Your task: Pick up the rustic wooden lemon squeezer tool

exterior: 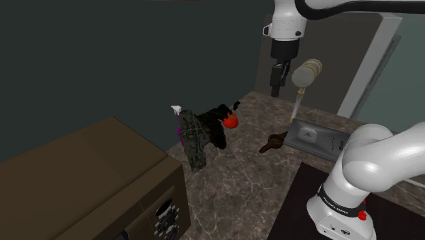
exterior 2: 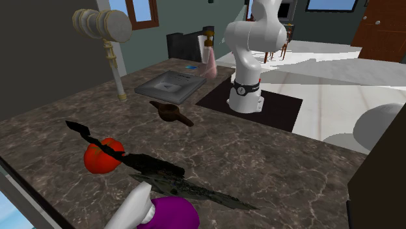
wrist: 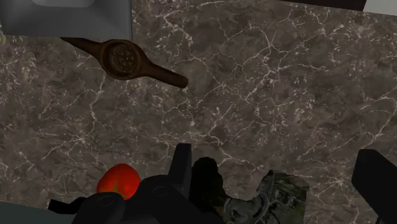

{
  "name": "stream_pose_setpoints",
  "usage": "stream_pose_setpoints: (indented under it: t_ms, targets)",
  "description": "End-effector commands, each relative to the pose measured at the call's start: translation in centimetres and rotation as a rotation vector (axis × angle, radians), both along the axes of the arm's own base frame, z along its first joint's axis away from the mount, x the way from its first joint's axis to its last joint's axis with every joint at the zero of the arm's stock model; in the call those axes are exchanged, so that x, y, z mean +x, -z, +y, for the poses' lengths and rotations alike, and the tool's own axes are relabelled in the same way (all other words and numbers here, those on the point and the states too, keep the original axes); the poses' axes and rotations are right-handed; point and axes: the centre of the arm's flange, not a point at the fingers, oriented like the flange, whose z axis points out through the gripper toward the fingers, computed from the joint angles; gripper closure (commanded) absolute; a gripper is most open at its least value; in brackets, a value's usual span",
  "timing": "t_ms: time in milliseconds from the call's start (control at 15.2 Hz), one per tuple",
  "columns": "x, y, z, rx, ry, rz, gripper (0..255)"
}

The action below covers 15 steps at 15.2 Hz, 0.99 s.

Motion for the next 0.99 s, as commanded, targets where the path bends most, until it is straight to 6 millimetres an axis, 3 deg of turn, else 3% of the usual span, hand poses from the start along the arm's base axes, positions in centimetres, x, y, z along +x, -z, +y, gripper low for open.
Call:
stream_pose_setpoints:
  t_ms: [0,924]
  targets:
    - [0.0,0.0,0.0,0.0,0.0,0.0,0]
    - [-1.5,15.6,-10.2,0.038,-0.178,-0.027,0]
